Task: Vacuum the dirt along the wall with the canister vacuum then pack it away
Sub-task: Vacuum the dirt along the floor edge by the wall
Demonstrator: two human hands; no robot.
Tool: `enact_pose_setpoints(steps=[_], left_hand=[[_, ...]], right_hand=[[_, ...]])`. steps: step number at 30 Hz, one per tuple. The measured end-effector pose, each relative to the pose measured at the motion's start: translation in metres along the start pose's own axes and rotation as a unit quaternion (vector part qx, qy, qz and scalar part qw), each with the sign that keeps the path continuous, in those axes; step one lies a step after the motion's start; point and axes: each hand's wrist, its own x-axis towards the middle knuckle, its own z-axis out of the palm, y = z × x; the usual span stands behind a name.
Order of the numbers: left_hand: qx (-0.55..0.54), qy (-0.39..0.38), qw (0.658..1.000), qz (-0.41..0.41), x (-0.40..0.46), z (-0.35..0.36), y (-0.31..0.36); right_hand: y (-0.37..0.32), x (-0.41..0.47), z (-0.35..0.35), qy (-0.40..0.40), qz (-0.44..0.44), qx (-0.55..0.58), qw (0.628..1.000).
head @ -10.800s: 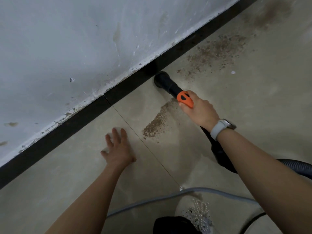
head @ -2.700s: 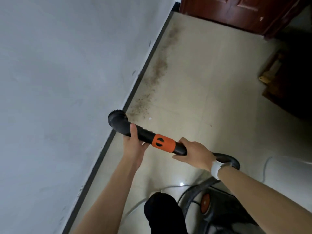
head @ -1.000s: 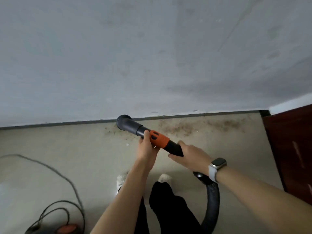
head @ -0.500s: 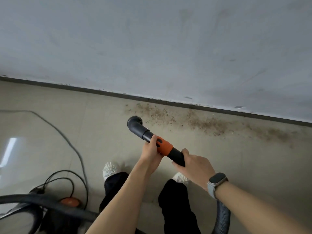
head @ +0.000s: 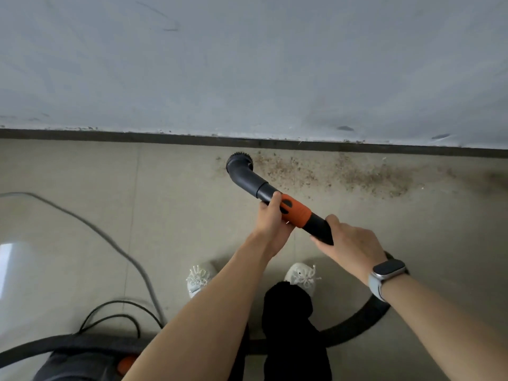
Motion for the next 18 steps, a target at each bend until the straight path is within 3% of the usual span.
enact_pose_setpoints(steps=[5,8,12,18], left_hand=[[-0.018,0.036,0.999,0.022,0.088,-0.042,0.019],[-0.015,0.057,0.996,0.062,0.149,-0.071,0.044],[0.014,0.082,0.989,0.125,0.22,-0.098,0.078],[0.066,0.147,0.975,0.153,0.285,-0.128,0.094]], right_hand=[[-0.02,0.085,0.061,0.033,-0.032,-0.018,0.999],[-0.048,0.144,0.101,0.105,-0.051,-0.028,0.993],[-0.084,0.213,0.139,0.157,-0.062,0.042,0.985],[-0.113,0.261,0.174,0.215,-0.092,0.043,0.971]])
